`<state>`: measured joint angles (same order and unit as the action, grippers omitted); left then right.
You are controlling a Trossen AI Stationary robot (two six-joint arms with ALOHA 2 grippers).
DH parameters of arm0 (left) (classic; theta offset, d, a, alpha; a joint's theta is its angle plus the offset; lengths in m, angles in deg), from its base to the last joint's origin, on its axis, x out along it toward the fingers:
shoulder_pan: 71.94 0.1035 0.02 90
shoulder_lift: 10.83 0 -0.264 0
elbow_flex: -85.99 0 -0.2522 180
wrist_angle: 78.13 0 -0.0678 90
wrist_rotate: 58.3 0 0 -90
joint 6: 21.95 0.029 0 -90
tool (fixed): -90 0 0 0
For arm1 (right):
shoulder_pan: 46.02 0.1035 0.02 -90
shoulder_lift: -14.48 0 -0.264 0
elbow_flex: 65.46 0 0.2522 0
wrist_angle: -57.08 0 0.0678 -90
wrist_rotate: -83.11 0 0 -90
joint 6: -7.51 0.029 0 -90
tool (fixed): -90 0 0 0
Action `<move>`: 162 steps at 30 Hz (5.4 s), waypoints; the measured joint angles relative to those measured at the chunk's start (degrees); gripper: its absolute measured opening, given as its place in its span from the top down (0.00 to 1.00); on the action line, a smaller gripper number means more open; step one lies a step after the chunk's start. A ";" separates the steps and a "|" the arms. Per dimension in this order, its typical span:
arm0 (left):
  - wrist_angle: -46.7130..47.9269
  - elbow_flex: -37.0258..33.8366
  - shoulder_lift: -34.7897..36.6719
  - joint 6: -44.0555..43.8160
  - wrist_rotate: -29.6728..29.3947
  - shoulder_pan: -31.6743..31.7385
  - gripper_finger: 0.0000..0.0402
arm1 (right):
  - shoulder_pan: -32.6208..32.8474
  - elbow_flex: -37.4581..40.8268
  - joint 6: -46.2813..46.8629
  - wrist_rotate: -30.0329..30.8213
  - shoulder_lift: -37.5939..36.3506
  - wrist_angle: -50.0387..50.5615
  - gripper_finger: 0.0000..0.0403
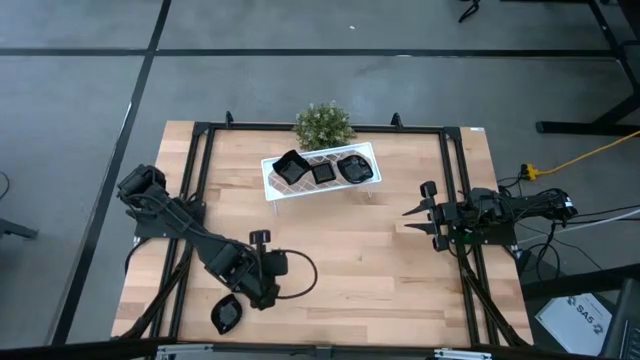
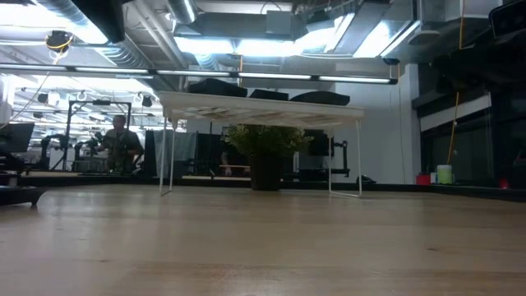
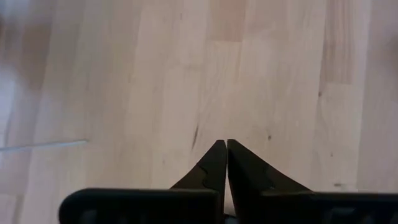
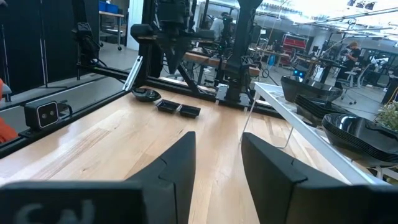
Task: Pick & Place Mini shaped plates
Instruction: Stack the square plate on top of the square plate on the shelf
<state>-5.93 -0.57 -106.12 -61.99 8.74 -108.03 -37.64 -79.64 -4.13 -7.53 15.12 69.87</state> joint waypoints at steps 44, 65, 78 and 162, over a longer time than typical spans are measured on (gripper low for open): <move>2.66 -17.61 -0.07 -23.37 8.45 -8.23 0.78 | -0.01 0.00 0.00 0.00 0.00 0.01 0.68; -0.01 -20.55 0.44 -5.78 6.85 4.19 0.82 | -0.01 0.02 0.00 0.00 0.00 0.00 0.68; -16.83 -39.04 24.19 -3.74 11.88 6.62 0.91 | -0.02 0.02 0.00 0.00 0.00 0.00 0.68; -36.22 -49.53 25.53 15.17 21.13 14.84 0.99 | -0.01 0.01 0.00 0.00 0.00 0.01 0.68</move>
<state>-42.15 -50.10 -80.59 -46.82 29.87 -93.19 -37.65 -79.63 -4.13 -7.53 15.12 69.87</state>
